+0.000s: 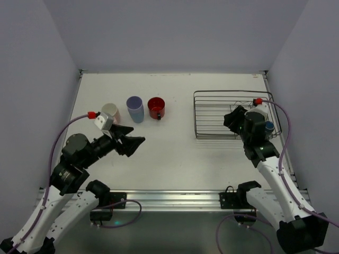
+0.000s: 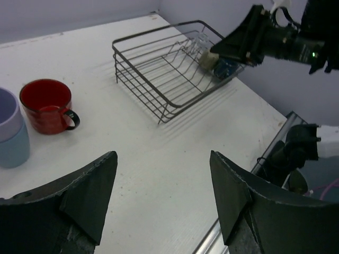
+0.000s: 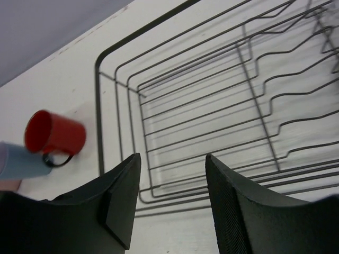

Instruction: Unload the cups from the dish rack

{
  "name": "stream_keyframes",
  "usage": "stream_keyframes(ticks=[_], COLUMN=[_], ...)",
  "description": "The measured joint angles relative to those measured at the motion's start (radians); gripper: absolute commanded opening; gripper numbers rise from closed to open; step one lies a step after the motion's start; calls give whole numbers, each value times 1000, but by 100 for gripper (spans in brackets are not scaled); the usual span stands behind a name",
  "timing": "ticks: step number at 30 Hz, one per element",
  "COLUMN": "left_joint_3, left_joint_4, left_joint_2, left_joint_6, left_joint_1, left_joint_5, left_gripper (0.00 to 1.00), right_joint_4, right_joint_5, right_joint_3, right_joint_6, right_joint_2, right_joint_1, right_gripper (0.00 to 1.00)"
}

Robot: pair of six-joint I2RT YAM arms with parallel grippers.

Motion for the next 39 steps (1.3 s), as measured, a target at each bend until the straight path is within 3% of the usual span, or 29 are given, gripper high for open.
stream_keyframes(ticks=[7, 11, 22, 35, 38, 39], left_joint_3=[-210, -220, -220, -220, -220, -220], left_joint_4=[-1, 7, 1, -14, -18, -20], left_joint_2=[-151, -160, -253, -268, -267, -267], left_joint_6=[13, 16, 11, 11, 11, 11], left_joint_1=[0, -4, -128, -180, -180, -182], left_joint_5=[96, 101, 5, -51, -58, -59], left_gripper=[79, 80, 83, 84, 84, 84], right_joint_4=[-35, -55, -105, -155, -166, -169], right_joint_5=[161, 201, 190, 192, 192, 192], right_joint_3=[101, 172, 245, 299, 327, 333], right_joint_6=[-56, -97, -145, -170, -174, -174], right_joint_2=[120, 207, 463, 635, 681, 692], right_joint_1=[-182, -313, -546, -577, -578, -578], right_gripper=[61, 71, 77, 77, 72, 66])
